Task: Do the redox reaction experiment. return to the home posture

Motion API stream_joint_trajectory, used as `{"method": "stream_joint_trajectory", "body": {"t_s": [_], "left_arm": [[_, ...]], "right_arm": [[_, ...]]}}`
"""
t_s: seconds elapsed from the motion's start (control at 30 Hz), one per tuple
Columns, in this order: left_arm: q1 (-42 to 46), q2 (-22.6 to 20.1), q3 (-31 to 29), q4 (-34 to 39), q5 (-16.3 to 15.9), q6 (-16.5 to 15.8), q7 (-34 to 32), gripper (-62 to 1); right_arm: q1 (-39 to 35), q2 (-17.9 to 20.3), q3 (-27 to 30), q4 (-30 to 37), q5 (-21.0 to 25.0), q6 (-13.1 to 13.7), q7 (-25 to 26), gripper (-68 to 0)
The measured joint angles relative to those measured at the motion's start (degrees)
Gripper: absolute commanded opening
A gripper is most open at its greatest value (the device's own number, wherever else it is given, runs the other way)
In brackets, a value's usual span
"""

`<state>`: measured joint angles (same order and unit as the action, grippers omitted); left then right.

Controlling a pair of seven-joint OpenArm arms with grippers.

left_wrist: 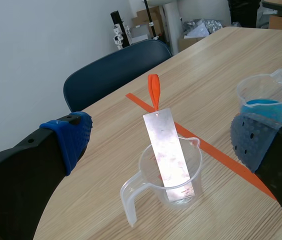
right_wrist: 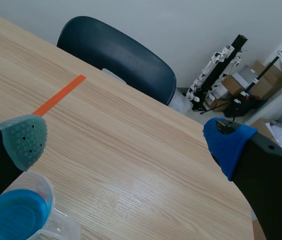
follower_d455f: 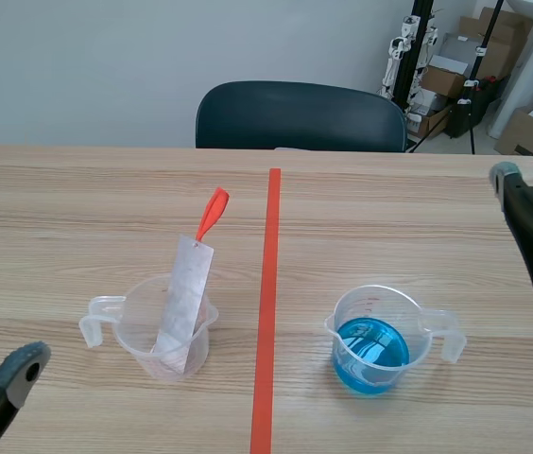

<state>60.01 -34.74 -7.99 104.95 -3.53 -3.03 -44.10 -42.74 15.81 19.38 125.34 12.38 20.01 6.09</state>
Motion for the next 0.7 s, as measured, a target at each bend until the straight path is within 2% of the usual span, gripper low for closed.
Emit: {"method": "stream_joint_trajectory", "body": {"t_s": [0.2, 0.33, 0.4, 0.53, 0.7], "left_arm": [[0.0, -2.5, 0.0, 0.1, 0.0, 0.0, 0.0, -2.8], [0.0, -3.8, 0.0, 0.3, 0.0, 0.0, 0.1, -2.8], [0.0, -3.8, 0.0, 0.3, 0.0, 0.0, 1.8, -2.8], [-0.4, -4.0, 0.1, 0.3, 0.1, 0.0, 2.4, -2.8], [-1.2, -8.0, 0.1, 0.3, 0.2, 0.4, 3.8, -2.8]], "right_arm": [[0.0, 5.9, -5.6, 0.8, -0.6, 0.2, 0.2, 0.4], [-0.1, 10.0, -8.2, 0.8, -0.6, -4.2, 0.4, 0.4], [-0.4, 11.6, -8.7, 0.8, -0.5, -4.3, 1.2, 0.4], [-2.4, 13.4, -10.0, 0.8, -0.6, -4.2, 2.3, 0.4], [-2.9, 14.4, -10.6, 0.8, -0.6, -5.0, 2.1, 0.4]]}}
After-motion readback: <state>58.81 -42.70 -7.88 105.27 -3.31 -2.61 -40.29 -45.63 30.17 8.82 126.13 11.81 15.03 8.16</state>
